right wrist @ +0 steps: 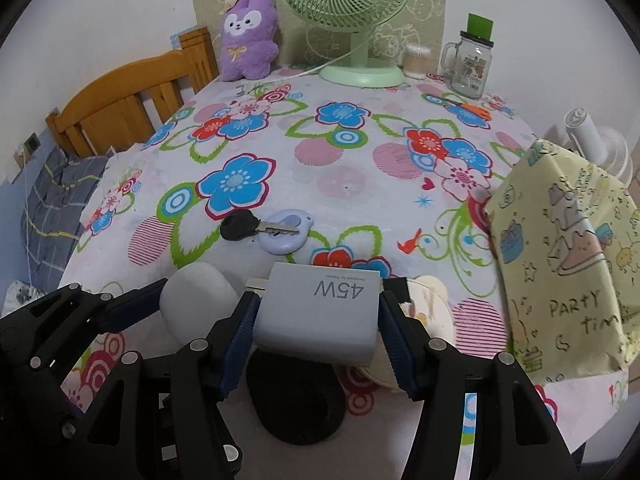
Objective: Organize rigid objects
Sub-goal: 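Carry the egg-shaped object and white charger toward the yellow box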
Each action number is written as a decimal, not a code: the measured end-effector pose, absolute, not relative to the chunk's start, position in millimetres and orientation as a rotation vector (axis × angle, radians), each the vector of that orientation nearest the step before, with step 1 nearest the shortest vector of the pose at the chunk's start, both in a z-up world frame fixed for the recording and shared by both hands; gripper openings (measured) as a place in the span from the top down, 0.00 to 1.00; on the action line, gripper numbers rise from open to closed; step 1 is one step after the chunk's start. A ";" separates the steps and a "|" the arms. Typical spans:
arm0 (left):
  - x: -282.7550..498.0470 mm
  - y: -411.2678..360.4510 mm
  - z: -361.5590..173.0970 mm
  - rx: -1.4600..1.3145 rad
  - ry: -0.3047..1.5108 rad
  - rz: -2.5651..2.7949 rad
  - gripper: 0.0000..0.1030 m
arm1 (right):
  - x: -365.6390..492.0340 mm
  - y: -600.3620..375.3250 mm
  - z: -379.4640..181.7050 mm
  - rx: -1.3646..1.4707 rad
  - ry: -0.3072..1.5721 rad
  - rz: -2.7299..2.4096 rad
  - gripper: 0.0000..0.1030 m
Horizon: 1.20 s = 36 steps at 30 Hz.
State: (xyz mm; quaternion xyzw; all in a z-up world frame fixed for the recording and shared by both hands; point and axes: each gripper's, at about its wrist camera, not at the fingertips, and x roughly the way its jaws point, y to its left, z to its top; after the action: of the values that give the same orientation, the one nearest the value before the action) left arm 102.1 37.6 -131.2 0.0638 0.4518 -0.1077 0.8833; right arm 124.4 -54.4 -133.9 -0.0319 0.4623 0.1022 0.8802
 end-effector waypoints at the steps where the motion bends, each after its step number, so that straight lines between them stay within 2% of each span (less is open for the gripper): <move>1: 100.4 36.5 -129.7 0.136 0.937 -0.224 0.45 | 123.0 -55.5 -132.6 -0.065 0.961 0.212 0.40; 36: 63.4 -10.6 -77.3 0.135 0.854 -0.214 0.45 | 85.4 -102.9 -74.8 -0.098 0.862 0.199 0.40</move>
State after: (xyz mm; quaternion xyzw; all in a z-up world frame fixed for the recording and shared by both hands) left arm 63.4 -10.6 -77.3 0.0653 0.4130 -0.1034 0.9025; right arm 85.4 -102.9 -74.8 -0.0475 0.4167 0.0963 0.9027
